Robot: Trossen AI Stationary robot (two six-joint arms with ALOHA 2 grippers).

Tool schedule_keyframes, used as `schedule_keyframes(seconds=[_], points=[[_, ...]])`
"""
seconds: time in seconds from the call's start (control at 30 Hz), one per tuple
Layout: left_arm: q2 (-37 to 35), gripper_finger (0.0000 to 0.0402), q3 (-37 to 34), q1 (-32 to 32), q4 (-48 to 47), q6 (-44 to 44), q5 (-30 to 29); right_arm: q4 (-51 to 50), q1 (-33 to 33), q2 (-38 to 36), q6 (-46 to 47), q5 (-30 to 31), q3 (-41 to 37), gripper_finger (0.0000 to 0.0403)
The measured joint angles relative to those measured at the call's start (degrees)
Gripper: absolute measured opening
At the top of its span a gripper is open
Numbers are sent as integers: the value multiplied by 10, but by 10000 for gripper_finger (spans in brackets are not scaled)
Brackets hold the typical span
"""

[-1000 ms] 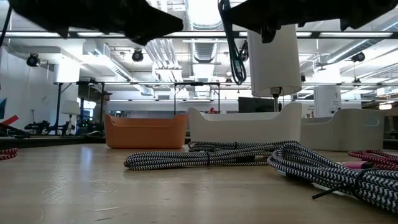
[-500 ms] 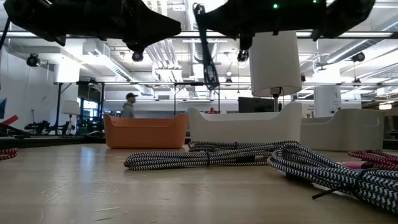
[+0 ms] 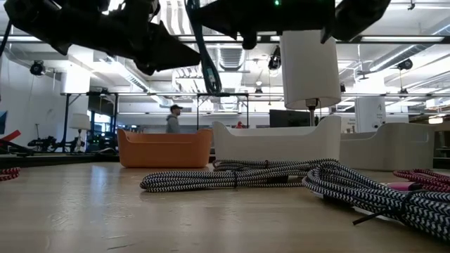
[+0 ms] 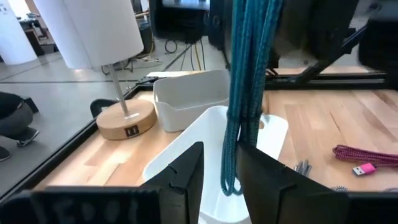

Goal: Pick & Place USB Port
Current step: Put the blue charger cable into the orange bin

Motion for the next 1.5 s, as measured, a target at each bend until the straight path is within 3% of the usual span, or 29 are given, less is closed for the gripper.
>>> schedule_keyframes(seconds=[0.53, 0.93, 1.1, 1.37, 1.5], points=[[0, 109, 0, -2, -12, 1, 1, -89, 0, -11, -36, 0, 24, 34], [0, 154, 0, -1, -1, 21, 31, -88, 0, -11, -29, 0, 33, 34], [0, 126, 1, -1, 3, 29, 31, -88, 0, -11, -27, 0, 33, 34], [0, 14, 1, -1, 2, 30, 31, -89, 0, -11, -27, 0, 33, 34], [0, 9, 1, 0, 2, 31, 31, -89, 0, -11, -45, 0, 33, 34]])
